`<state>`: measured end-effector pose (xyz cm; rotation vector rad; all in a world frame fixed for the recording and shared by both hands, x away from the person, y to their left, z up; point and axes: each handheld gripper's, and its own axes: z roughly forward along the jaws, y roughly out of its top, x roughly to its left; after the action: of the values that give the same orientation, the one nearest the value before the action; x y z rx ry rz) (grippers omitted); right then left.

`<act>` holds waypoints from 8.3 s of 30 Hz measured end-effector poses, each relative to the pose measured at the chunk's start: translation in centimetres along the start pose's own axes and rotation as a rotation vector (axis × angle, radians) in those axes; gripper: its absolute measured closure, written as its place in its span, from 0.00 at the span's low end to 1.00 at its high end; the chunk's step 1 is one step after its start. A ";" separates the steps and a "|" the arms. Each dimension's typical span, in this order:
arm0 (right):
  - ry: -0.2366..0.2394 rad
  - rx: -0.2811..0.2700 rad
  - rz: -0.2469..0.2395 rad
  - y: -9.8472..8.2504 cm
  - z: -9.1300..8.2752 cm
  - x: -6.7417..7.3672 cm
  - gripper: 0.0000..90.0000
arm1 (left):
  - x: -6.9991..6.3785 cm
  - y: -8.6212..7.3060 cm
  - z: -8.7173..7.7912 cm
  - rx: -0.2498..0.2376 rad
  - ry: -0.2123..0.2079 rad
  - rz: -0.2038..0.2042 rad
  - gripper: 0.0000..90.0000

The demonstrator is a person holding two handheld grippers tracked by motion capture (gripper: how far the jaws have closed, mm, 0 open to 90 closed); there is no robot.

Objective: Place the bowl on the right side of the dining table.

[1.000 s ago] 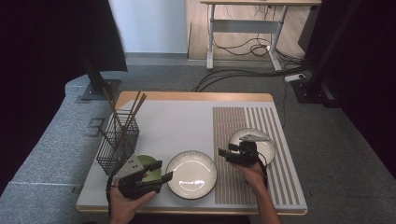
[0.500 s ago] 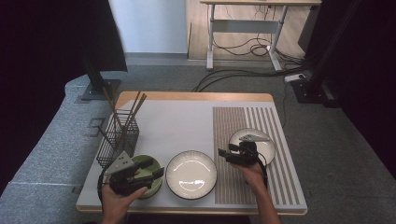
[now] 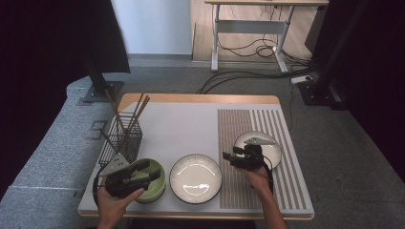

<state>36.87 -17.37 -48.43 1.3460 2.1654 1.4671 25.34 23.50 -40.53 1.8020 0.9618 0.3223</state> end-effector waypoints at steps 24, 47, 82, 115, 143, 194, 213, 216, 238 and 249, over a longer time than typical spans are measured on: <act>0.003 -0.006 -0.010 0.0 -0.4 -0.1 0.43 | 2.9 -0.4 -2.1 -0.002 0.084 -0.055 0.44; 0.000 -0.017 0.001 0.3 -0.2 -0.5 0.42 | 3.9 -1.5 -2.5 0.013 0.139 -0.108 0.44; -0.006 -0.013 0.039 0.5 0.0 -0.7 0.43 | 4.7 -3.0 -0.9 0.084 0.195 -0.110 0.67; -0.008 -0.031 0.048 0.4 -0.4 -0.5 0.44 | 4.2 -3.0 -0.8 0.092 0.294 -0.004 0.93; 0.244 -0.029 -0.111 3.4 1.6 7.5 0.45 | 4.4 -2.2 -1.5 0.064 0.301 -0.014 0.93; 0.333 0.090 -0.224 5.9 3.9 11.6 0.44 | 3.8 0.0 -0.3 0.066 0.287 0.027 0.93; 0.385 0.091 -0.268 7.9 4.5 14.6 0.43 | 3.8 0.6 0.0 0.068 0.283 0.036 0.93; 0.392 0.098 -0.280 8.1 4.6 15.2 0.43 | 3.6 0.7 0.2 0.067 0.282 0.041 0.93; 0.361 0.203 -0.280 6.8 6.6 15.4 0.60 | 1.7 1.5 1.6 0.047 0.243 0.082 0.93; 0.319 0.221 -0.262 6.6 6.4 14.9 0.87 | -0.2 2.2 2.6 0.060 0.264 0.149 0.91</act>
<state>36.09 -1.27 -41.61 0.8832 2.6506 1.4536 27.82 21.27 -39.76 1.9222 1.0291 0.6438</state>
